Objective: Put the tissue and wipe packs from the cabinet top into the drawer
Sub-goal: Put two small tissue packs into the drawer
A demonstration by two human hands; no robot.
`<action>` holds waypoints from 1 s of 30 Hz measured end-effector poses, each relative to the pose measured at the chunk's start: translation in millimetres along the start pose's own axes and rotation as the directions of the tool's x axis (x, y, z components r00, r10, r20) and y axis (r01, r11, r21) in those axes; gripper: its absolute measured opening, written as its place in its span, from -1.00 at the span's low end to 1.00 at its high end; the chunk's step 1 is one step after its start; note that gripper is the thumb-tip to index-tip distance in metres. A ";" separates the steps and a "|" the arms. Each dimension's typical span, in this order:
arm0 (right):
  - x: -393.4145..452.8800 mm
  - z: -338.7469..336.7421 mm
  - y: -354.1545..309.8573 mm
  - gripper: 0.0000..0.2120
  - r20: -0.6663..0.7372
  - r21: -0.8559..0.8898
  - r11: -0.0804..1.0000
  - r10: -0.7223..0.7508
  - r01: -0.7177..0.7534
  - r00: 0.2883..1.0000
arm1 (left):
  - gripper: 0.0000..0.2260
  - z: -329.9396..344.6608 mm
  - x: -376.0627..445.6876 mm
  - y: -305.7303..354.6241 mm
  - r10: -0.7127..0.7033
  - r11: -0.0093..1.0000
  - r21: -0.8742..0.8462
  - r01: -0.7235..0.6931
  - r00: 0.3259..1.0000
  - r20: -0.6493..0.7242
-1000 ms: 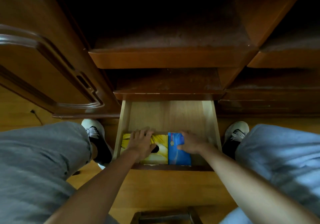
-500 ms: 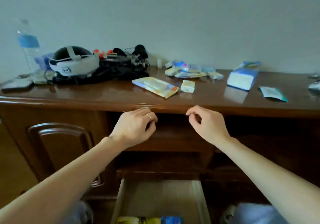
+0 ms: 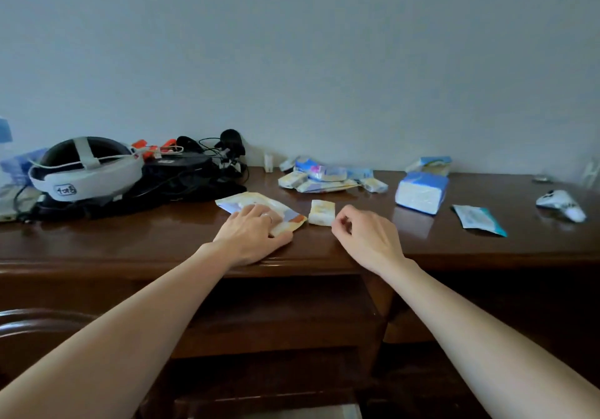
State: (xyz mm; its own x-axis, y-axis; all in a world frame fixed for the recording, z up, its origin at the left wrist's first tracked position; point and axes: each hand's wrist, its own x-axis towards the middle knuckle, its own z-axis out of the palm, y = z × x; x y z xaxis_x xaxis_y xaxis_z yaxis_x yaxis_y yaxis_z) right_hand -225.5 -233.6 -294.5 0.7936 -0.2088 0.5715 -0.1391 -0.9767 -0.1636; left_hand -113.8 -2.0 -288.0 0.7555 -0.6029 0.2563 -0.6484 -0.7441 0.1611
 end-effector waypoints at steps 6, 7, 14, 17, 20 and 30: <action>49.5 16.5 4.6 -0.37 0.373 0.088 0.993 0.037 -0.075 0.927 | -0.47 5.7 26.5 8.4 0.016 0.994 -0.104 -0.021 0.999 -0.051; 53.9 20.8 3.0 -0.40 0.388 0.086 0.994 0.026 -0.064 0.921 | -0.46 4.6 25.3 9.2 0.024 0.995 -0.097 -0.028 0.999 -0.041; 24.4 19.8 -6.3 -0.74 0.138 0.163 0.986 0.015 -0.038 0.990 | -0.24 -4.1 -40.1 17.2 0.182 0.981 0.073 -0.178 0.982 -0.049; -18.6 18.2 -19.5 -0.60 -0.097 0.355 0.933 -0.027 0.060 0.995 | -0.71 5.0 -92.5 22.7 0.366 0.931 0.123 -0.344 0.862 -0.352; -87.9 17.3 -35.8 -0.44 -0.321 0.593 0.800 0.131 0.091 0.938 | -0.96 27.3 -148.4 28.7 0.435 0.893 0.155 -0.423 0.721 -0.539; -261.2 97.1 -41.2 -0.34 0.908 0.309 -0.368 -0.161 -0.877 0.388 | -0.88 151.3 -276.1 19.0 0.276 0.903 -0.246 -0.353 0.914 -0.298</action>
State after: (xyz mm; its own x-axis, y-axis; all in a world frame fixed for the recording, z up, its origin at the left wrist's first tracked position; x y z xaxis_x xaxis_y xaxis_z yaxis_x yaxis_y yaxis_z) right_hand -369.5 -134.0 -515.1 0.8676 0.1216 -0.4822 -0.4615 0.5579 -0.6897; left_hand -320.5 106.7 -499.8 0.4834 -0.6704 0.5629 -0.8750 -0.3883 0.2890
